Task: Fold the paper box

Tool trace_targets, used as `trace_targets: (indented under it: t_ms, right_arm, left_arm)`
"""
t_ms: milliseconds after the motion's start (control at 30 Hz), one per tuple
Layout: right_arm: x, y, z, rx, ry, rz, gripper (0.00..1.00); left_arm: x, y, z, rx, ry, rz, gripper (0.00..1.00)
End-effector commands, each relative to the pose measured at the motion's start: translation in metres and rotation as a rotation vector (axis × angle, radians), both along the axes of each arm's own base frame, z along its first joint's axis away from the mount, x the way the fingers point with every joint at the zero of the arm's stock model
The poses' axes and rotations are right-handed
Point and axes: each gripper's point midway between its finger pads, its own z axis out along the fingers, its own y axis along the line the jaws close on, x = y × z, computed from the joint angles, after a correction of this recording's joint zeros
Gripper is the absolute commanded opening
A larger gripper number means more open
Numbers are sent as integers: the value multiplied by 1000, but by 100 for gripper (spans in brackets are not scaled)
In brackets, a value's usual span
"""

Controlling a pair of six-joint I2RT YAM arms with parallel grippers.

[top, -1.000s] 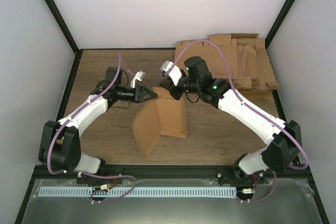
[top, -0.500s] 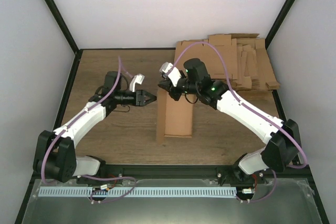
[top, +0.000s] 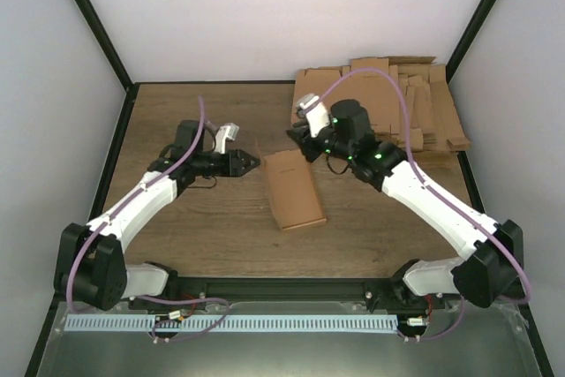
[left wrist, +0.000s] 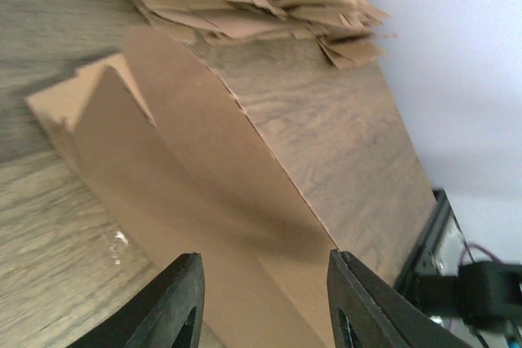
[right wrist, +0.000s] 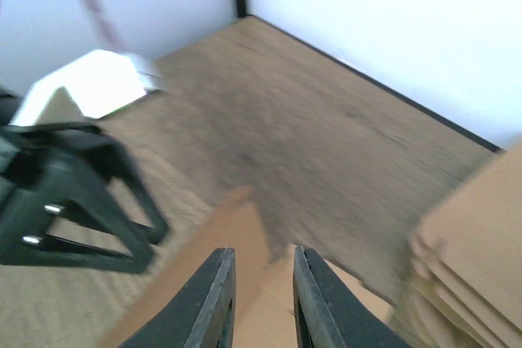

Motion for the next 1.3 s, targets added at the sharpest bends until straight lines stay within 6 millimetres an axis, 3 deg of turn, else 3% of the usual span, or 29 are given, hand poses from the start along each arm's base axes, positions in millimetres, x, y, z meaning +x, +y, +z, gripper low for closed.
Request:
trace_targets:
  t_ms: [0, 100, 200, 400, 567, 700, 900, 1267]
  right_arm:
    - [27, -60, 5, 85, 82, -263, 24]
    - [36, -95, -16, 109, 167, -395, 29]
    - [38, -116, -45, 101, 250, -476, 30]
    - [36, -146, -100, 92, 412, -607, 32]
    - [35, -160, -130, 73, 494, -681, 34]
    - [34, -163, -145, 57, 524, -704, 37]
    - [34, -165, -164, 57, 572, -704, 50]
    - [33, -162, -197, 11, 665, -695, 49]
  left_arm:
    - [22, 25, 30, 76, -111, 171, 48]
    - [28, 44, 40, 119, -144, 281, 54]
    - [31, 60, 40, 142, -140, 362, 60]
    - [37, 108, 16, 211, -45, 599, 89]
    - [36, 129, -10, 199, 68, 694, 100]
    - [34, 126, -28, 137, 164, 696, 100]
    - [39, 94, -55, 20, 301, 563, 100]
    - [42, 88, -78, 11, 396, 562, 100]
